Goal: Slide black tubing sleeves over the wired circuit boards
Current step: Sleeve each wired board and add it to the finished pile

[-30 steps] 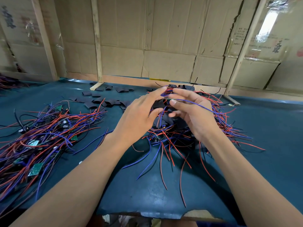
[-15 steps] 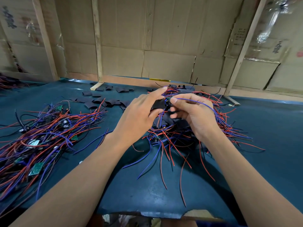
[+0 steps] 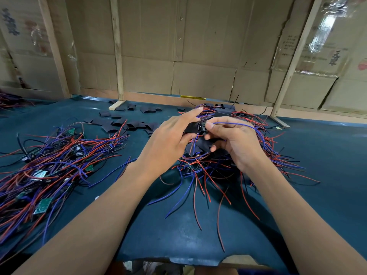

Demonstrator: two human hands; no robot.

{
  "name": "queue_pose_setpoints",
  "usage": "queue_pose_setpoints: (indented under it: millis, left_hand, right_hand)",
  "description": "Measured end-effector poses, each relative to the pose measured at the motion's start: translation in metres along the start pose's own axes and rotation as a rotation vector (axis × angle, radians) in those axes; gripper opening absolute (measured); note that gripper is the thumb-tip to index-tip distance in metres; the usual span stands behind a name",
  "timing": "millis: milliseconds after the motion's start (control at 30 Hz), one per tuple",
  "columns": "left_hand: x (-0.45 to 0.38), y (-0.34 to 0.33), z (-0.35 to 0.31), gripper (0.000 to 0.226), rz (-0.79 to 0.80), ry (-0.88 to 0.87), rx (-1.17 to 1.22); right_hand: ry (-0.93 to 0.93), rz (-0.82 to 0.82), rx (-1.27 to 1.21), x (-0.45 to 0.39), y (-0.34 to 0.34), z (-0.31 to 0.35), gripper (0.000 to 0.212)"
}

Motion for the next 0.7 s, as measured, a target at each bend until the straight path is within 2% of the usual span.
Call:
queue_pose_setpoints:
  millis: [700]
  left_hand:
    - [0.0001,-0.0063,0.0064,0.072,0.068,0.002,0.117]
  right_hand:
    - [-0.017,0.015,0.048,-0.0023,0.0019,-0.0007,0.001]
Point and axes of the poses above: each hand's wrist, its own x-axis away from the middle knuckle, its own y-axis out of the back of the hand, z = x × y, the point moved 3 cm from there along -x, towards the middle knuckle
